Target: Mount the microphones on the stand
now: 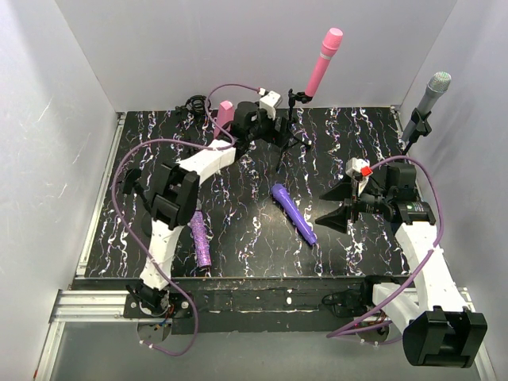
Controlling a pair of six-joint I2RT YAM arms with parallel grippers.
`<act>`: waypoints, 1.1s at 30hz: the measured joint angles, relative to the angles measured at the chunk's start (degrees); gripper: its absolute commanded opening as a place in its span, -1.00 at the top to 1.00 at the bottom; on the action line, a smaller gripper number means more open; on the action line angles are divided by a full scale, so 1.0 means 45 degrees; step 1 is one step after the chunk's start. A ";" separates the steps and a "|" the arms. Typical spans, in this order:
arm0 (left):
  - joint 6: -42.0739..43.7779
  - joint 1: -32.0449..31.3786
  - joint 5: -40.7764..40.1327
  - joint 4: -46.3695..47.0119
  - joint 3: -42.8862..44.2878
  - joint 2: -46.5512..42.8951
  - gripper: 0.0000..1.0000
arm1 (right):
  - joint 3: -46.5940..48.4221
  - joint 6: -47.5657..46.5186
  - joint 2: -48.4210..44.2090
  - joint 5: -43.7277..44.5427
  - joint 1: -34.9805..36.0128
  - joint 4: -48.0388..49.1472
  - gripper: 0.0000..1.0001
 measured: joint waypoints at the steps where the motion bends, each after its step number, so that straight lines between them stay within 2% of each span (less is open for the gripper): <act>1: -0.0034 0.0000 -0.0005 0.0000 -0.0364 -0.0340 -0.78 | 0.0000 -0.0010 -0.0005 0.0000 -0.0015 0.0000 -0.85; 8: -0.0403 0.0000 0.0151 -0.0243 -0.2973 -0.4245 -0.96 | 0.0000 -0.0223 -0.0194 0.0126 -0.0476 0.0029 -0.94; 12: -0.0699 0.0000 0.0155 -0.0777 -0.4357 -0.7111 -0.96 | -0.0015 -0.0223 -0.0262 0.0141 -0.0831 0.0063 -0.97; 17: -0.0918 0.0005 -0.0534 -0.2302 -0.6305 -1.0724 -0.96 | -0.0024 -0.0199 -0.0272 0.0146 -0.1083 0.0141 -0.97; 22: -0.0884 0.0073 -0.2001 -0.4522 -0.7781 -1.3998 -0.96 | -0.0029 -0.0175 -0.0253 0.0068 -0.1122 0.0233 -0.97; 27: -0.1001 0.0330 -0.3721 -0.6062 -0.7839 -1.4144 -0.96 | -0.0029 -0.0170 -0.0136 -0.0029 -0.1127 0.0335 -0.96; 33: -0.1938 0.1064 -0.5673 -0.7577 -0.6042 -1.0224 -0.93 | -0.0121 -0.0165 -0.0121 -0.0053 -0.1132 0.0369 -0.96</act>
